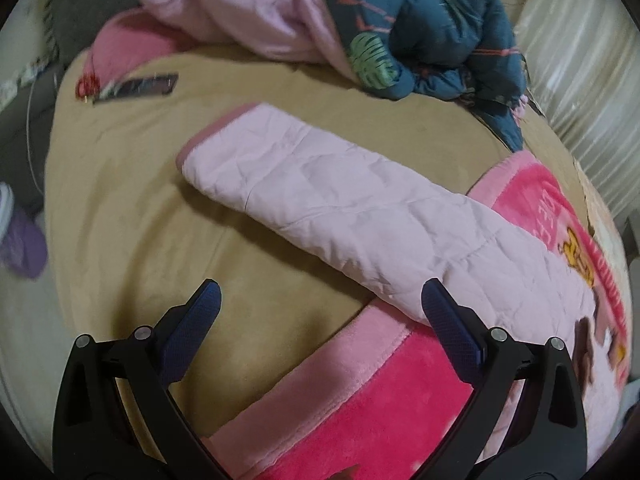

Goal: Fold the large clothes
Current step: 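Move the left tool to the other sleeve lying on the bed, then grasp the sleeve cuff with the left tool and lift it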

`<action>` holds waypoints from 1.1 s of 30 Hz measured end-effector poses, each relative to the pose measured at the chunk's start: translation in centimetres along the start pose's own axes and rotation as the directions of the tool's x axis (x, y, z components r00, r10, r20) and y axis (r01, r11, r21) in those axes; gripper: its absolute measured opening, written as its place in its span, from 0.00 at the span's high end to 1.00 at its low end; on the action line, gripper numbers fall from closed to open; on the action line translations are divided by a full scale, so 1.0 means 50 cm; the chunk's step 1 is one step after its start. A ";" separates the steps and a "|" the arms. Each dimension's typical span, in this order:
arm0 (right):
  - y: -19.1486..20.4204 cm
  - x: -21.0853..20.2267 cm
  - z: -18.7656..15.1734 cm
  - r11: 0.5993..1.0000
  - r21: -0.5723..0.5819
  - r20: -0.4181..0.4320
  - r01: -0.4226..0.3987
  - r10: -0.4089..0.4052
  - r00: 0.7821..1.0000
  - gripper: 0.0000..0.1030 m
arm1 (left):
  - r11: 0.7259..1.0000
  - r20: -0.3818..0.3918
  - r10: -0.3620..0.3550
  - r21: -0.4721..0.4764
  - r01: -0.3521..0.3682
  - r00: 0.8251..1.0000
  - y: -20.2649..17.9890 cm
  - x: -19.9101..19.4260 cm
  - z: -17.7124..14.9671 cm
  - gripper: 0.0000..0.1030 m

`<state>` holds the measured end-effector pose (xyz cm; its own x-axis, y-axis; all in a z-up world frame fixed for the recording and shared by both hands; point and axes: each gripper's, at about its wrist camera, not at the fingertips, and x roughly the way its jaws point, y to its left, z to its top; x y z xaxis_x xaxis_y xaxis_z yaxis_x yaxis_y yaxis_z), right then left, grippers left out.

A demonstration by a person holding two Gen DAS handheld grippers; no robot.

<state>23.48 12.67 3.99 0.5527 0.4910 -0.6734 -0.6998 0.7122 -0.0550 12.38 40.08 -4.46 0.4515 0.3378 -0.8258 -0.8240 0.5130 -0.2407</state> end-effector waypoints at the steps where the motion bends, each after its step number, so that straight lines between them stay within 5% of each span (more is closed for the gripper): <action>1: 0.010 0.013 -0.002 1.000 -0.013 -0.013 -0.006 0.006 1.000 0.04 | 1.000 -0.013 -0.014 -0.020 0.013 1.000 0.007 0.009 0.003 0.09; 12: 0.030 0.094 -0.021 0.999 -0.011 -0.072 -0.031 0.031 0.997 0.04 | 0.978 -0.049 -0.084 -0.196 0.073 0.995 0.054 0.112 0.034 0.11; 18: -0.015 0.089 -0.039 0.998 0.056 -0.085 -0.008 0.013 0.996 0.04 | 0.961 -0.022 -0.073 -0.268 0.065 0.997 0.068 0.142 0.062 0.37; 25: -0.082 0.055 -0.074 0.994 0.098 -0.096 0.056 -0.047 0.994 0.04 | 0.976 -0.010 -0.057 -0.209 0.054 0.998 0.043 0.160 0.086 0.76; 33: -0.161 -0.017 -0.094 0.978 0.188 -0.046 0.088 -0.081 0.996 0.04 | 0.976 0.101 -0.162 -0.127 0.174 0.982 0.004 0.064 0.117 0.85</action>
<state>26.50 4.17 1.57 0.5862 0.4082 -0.6998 -0.5505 0.8344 0.0255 15.67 45.87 -4.14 0.6114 0.3282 -0.7200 -0.7694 0.4594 -0.4439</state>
